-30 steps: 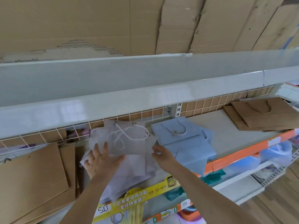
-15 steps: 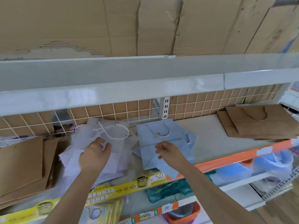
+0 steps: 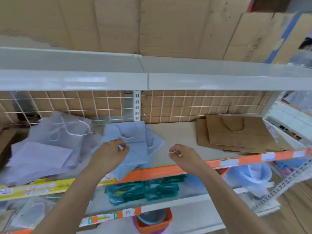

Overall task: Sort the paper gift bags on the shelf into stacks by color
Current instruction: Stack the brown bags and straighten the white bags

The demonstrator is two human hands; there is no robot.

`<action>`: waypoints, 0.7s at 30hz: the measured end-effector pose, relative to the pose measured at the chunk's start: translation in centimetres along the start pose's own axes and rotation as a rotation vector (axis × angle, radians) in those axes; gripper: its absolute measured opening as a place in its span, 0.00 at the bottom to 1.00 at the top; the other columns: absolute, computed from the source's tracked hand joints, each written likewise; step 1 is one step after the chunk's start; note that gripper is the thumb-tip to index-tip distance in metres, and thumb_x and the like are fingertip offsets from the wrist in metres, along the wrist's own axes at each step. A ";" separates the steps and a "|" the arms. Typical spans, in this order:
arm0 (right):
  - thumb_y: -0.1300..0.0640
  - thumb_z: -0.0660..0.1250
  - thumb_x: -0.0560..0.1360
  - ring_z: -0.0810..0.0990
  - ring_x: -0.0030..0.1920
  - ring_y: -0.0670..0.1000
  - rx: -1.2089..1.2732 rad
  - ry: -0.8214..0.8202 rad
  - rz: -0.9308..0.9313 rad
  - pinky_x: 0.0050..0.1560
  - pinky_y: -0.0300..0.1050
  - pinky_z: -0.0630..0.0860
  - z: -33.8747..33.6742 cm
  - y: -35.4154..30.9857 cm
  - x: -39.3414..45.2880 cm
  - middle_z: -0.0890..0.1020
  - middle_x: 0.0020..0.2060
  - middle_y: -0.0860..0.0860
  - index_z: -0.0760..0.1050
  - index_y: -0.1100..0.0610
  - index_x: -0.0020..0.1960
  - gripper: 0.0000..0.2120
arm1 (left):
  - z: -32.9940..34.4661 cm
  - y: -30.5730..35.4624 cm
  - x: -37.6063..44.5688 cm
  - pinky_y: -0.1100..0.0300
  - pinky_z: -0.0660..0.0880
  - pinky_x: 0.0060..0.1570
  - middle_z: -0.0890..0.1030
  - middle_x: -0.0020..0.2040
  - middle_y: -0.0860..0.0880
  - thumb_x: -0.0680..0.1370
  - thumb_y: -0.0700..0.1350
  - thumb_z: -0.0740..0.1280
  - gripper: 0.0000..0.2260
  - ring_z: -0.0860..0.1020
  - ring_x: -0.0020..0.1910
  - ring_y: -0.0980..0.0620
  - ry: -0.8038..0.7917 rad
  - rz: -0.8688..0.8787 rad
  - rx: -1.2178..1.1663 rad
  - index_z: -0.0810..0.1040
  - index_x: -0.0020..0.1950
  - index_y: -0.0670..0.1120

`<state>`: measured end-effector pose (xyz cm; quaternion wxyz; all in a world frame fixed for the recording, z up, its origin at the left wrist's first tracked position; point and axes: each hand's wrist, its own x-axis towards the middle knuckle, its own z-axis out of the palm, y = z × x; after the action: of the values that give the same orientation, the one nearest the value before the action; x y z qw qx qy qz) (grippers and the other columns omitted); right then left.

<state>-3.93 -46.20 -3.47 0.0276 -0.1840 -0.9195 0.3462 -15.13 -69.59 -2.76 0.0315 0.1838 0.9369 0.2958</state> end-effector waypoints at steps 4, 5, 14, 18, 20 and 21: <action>0.50 0.63 0.77 0.74 0.39 0.46 -0.022 0.010 0.074 0.38 0.39 0.70 -3.6 4.7 -1.5 0.77 0.39 0.41 0.75 0.51 0.57 0.10 | 3.3 5.1 0.3 0.56 0.75 0.45 0.82 0.43 0.53 0.79 0.54 0.61 0.07 0.77 0.43 0.51 -0.085 0.090 0.019 0.77 0.47 0.54; 0.50 0.63 0.77 0.75 0.39 0.47 -0.023 0.025 0.100 0.38 0.39 0.71 -4.5 5.9 -1.7 0.76 0.39 0.41 0.75 0.51 0.56 0.10 | 4.1 6.2 0.6 0.56 0.75 0.47 0.81 0.43 0.53 0.79 0.54 0.61 0.07 0.77 0.44 0.51 -0.103 0.110 0.016 0.77 0.47 0.54; 0.49 0.64 0.76 0.77 0.46 0.47 -0.081 0.118 0.244 0.46 0.41 0.71 -9.8 15.0 -1.5 0.77 0.38 0.39 0.75 0.49 0.57 0.11 | 11.8 13.6 4.6 0.60 0.69 0.38 0.79 0.38 0.54 0.79 0.56 0.61 0.08 0.76 0.40 0.55 -0.182 0.202 0.055 0.77 0.50 0.55; 0.51 0.65 0.76 0.78 0.52 0.52 -0.096 0.172 0.268 0.48 0.41 0.69 -12.9 17.9 -0.1 0.83 0.49 0.48 0.77 0.52 0.58 0.12 | 15.1 16.5 7.8 0.59 0.73 0.42 0.79 0.40 0.54 0.77 0.56 0.62 0.09 0.78 0.44 0.51 -0.206 0.190 0.027 0.78 0.51 0.54; 0.52 0.64 0.77 0.79 0.53 0.54 -0.110 0.169 0.263 0.49 0.43 0.72 -14.9 19.0 0.8 0.83 0.51 0.50 0.79 0.53 0.55 0.10 | 16.5 18.4 9.5 0.59 0.74 0.46 0.79 0.42 0.54 0.77 0.56 0.62 0.09 0.78 0.46 0.50 -0.229 0.186 0.035 0.78 0.51 0.55; 0.53 0.64 0.77 0.79 0.53 0.55 -0.117 0.168 0.272 0.51 0.45 0.74 -15.9 19.5 1.3 0.83 0.50 0.52 0.79 0.54 0.53 0.09 | 17.1 19.3 10.2 0.59 0.73 0.47 0.79 0.43 0.54 0.77 0.57 0.62 0.09 0.78 0.48 0.50 -0.246 0.193 0.054 0.77 0.52 0.55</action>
<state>3.94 -22.24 -4.11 0.0466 -0.3364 -0.8992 0.2759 -15.46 -41.95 -5.44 0.1127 0.3086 0.9115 0.2476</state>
